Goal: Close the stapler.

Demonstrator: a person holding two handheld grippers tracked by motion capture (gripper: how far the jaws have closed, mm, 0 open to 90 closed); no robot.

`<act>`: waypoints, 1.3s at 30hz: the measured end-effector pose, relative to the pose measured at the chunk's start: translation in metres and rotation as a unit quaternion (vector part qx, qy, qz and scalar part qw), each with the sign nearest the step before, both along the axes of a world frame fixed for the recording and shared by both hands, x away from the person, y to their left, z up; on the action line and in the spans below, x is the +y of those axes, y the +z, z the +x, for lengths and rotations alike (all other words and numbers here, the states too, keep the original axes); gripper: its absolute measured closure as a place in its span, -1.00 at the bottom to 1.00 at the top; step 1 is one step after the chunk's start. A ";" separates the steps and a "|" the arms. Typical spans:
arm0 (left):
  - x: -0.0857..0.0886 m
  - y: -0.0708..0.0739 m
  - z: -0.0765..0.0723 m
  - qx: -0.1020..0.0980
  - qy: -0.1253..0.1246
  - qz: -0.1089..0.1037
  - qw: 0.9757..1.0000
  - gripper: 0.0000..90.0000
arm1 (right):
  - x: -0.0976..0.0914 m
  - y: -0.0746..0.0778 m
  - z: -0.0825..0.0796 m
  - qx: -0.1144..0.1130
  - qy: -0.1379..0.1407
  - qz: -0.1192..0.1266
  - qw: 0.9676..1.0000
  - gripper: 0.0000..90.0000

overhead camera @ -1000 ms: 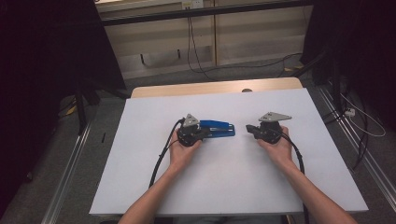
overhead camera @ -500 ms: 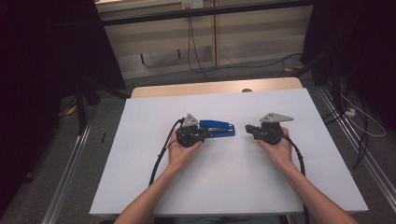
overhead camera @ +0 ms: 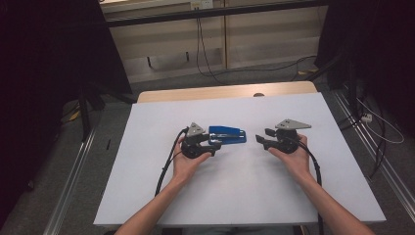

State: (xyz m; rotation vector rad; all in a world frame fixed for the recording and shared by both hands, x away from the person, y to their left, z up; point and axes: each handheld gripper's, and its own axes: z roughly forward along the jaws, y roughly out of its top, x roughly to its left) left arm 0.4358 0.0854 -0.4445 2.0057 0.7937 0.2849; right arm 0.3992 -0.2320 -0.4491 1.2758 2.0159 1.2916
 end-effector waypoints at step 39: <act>0.066 0.028 -0.042 -0.058 0.058 -0.014 0.997 -0.90 | 0.003 0.022 -0.045 -0.072 -0.051 0.002 0.996 -0.93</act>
